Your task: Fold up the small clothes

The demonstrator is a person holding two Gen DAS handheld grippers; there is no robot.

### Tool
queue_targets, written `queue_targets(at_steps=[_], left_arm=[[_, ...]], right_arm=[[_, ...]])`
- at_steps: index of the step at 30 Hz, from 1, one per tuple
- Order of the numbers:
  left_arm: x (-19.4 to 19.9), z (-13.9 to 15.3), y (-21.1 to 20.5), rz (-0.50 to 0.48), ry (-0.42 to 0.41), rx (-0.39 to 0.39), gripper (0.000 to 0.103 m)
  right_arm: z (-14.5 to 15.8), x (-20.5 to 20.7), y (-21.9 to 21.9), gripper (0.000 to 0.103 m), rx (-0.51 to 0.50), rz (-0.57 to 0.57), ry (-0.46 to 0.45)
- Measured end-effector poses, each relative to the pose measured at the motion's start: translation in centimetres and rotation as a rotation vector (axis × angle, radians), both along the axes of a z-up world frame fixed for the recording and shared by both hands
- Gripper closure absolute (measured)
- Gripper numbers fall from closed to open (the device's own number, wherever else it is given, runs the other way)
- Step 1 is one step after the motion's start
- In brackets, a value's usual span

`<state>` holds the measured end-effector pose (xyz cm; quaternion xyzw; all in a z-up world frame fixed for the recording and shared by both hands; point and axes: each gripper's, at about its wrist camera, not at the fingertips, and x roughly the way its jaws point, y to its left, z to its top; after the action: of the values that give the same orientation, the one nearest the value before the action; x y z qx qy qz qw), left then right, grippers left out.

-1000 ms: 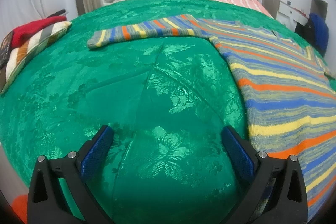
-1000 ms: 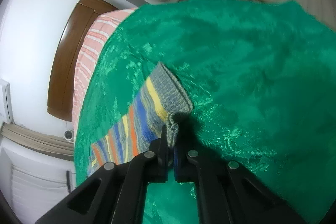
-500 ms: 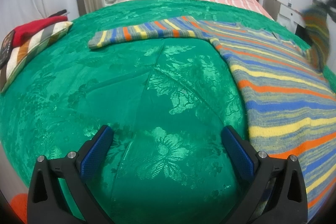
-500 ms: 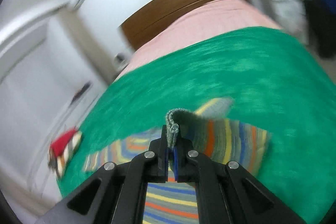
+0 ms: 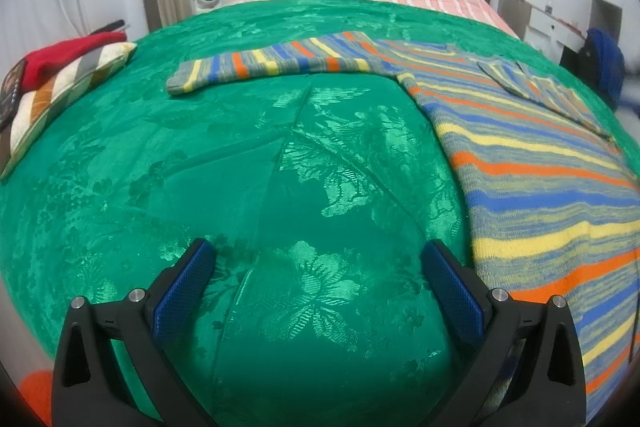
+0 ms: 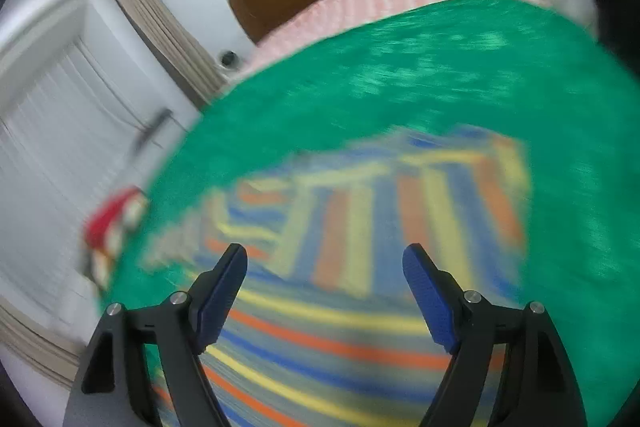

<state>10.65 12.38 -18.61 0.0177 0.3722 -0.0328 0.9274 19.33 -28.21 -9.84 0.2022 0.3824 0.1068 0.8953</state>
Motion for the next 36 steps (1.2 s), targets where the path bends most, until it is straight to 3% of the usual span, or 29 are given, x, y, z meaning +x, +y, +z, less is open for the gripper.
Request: queue_targets(at_steps=[5,9,12,16,36], left_arm=[[0.0,0.0,-0.1,0.003,0.001,0.003,0.0],[0.0,0.0,-0.1,0.003,0.007,0.001,0.0],[0.1,0.0,-0.1,0.002,0.012,-0.002,0.0],[0.1,0.0,0.0,0.001,0.013,-0.006,0.0],[0.5,0.1,-0.1,-0.005,0.038,-0.006,0.0]], right_arm=[[-3.9,-7.4,-3.9,0.023,-0.157,-0.088,0.07],[-4.6,-13.0,-6.0,0.023,-0.295,-0.173,0.026],[-5.9,-15.4,-6.7,0.015,-0.377,-0.228,-0.013],[-8.7,-16.1,-8.0,0.012,-0.335,-0.268,-0.006],[-9.6,-15.7,-7.5,0.009,-0.379,-0.284,-0.01]])
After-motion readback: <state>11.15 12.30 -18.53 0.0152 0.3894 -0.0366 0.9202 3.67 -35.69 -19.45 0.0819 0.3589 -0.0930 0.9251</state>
